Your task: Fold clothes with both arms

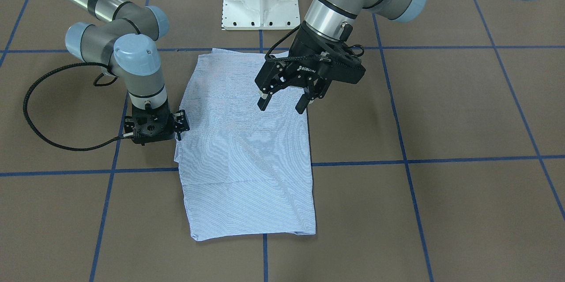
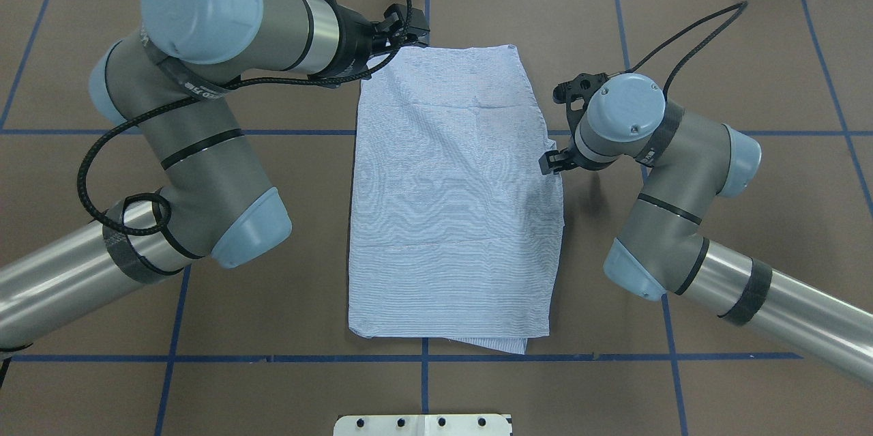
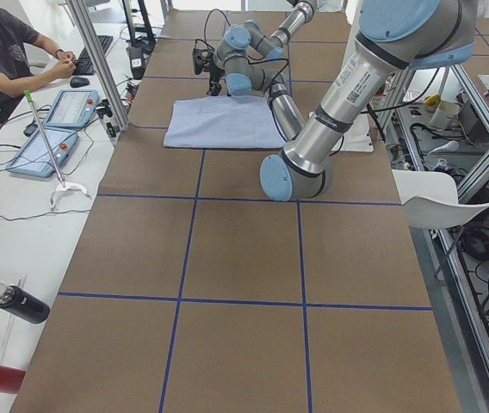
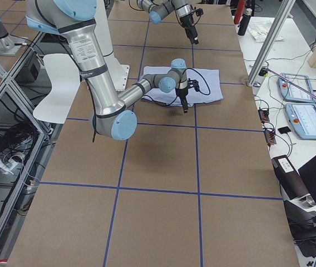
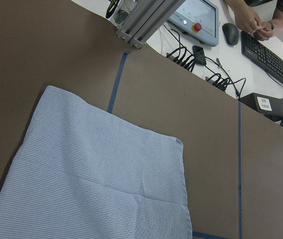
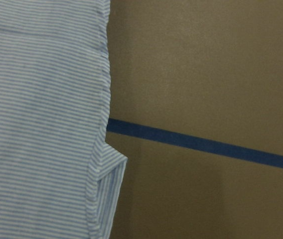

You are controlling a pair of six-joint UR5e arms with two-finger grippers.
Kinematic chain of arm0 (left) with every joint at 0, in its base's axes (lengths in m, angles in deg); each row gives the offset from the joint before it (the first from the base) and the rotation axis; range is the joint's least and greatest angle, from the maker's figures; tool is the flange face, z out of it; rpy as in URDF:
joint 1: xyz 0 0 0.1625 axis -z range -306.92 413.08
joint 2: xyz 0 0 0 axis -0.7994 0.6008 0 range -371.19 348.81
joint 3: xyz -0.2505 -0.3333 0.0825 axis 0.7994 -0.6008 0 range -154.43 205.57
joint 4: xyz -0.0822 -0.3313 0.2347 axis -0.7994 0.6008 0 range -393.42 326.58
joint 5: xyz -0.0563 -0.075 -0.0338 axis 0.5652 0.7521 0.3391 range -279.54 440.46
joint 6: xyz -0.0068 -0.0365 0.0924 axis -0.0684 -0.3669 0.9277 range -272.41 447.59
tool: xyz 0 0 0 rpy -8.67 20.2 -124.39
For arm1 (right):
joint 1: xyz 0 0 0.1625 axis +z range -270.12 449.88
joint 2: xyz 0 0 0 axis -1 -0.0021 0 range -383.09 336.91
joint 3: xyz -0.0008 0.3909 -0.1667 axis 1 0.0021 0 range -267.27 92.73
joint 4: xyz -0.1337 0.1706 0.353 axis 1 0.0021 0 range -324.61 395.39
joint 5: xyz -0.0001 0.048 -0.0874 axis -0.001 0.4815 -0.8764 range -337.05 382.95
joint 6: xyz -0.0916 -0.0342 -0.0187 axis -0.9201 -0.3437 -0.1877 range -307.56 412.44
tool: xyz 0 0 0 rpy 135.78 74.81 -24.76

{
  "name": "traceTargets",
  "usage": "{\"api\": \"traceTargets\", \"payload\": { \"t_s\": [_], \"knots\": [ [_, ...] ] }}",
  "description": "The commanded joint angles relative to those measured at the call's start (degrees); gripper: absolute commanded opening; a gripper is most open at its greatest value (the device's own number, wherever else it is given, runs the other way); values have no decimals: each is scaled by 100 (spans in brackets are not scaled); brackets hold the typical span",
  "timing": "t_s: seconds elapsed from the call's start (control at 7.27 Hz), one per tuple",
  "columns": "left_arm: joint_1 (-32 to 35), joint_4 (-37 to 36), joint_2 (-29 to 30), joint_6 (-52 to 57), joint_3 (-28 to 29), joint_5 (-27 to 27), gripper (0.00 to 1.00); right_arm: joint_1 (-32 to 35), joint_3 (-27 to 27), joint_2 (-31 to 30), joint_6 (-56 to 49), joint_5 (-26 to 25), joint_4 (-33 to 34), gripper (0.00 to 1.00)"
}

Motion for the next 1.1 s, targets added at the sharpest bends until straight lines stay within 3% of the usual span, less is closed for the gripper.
{"api": "traceTargets", "payload": {
  "t_s": [0.0,0.28,0.55,0.83,0.96],
  "knots": [
    [-15,-8,0,0,-12,6,100,54,-43,-33,-58,18,2,100],
    [-216,27,-227,0,-151,-3,100,98,-559,-41,-58,140,289,100],
    [-506,10,-753,-17,-686,-3,100,98,-1314,-76,47,403,686,100],
    [-962,-8,-1141,-604,-820,-73,100,98,-1904,-408,431,1051,661,100],
    [-1199,-8,-1378,-824,-864,-143,100,98,-2159,-558,817,1133,635,100]
  ]
}}
